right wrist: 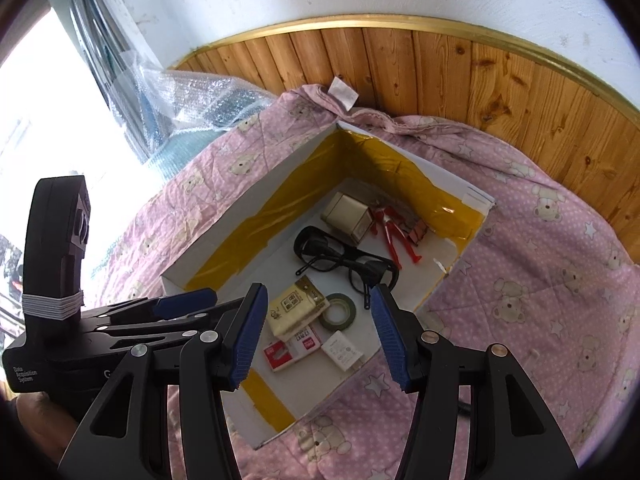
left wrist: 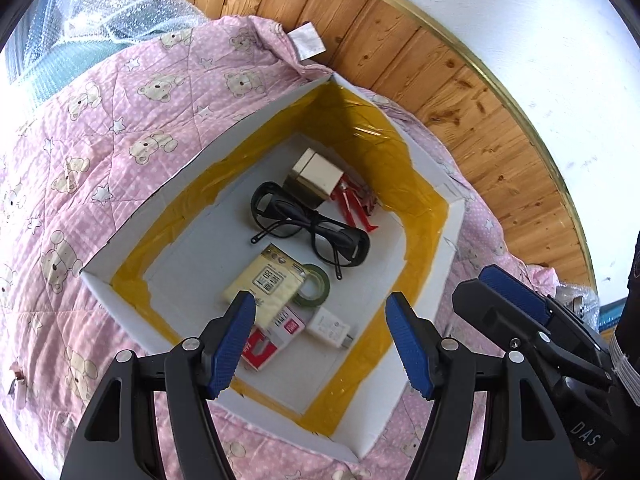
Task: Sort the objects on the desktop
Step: 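Withdraw both tools from the box toward the black marker and clear tube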
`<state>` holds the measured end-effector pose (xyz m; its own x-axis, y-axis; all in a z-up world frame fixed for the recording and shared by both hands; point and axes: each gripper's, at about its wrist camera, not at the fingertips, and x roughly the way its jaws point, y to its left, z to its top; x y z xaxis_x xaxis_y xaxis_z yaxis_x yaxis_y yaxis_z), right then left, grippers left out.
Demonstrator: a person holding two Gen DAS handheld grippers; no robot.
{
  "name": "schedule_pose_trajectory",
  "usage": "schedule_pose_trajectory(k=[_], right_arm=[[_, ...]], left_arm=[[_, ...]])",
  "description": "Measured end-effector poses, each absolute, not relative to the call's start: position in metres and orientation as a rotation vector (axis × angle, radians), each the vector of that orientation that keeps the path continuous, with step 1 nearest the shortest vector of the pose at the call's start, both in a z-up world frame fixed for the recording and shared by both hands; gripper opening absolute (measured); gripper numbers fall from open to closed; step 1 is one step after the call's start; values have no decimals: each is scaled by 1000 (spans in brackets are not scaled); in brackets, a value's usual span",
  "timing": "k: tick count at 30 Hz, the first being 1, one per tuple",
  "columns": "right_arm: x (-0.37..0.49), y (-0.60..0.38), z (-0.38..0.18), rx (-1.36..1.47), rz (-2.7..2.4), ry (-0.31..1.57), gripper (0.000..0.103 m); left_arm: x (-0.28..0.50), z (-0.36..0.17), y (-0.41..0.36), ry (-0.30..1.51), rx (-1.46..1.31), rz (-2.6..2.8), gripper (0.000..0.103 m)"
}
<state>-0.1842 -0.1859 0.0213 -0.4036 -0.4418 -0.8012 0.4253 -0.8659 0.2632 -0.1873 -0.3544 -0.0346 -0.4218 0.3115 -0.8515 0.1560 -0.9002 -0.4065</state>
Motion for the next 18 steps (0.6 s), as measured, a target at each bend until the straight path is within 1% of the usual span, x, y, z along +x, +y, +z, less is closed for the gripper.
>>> schedule_pose_trajectory(k=[18], right_arm=[[-122,-133,51,1237,-2362,-129,57]], left_arm=[[-142,13,-318,-526,-1538,2522,69]])
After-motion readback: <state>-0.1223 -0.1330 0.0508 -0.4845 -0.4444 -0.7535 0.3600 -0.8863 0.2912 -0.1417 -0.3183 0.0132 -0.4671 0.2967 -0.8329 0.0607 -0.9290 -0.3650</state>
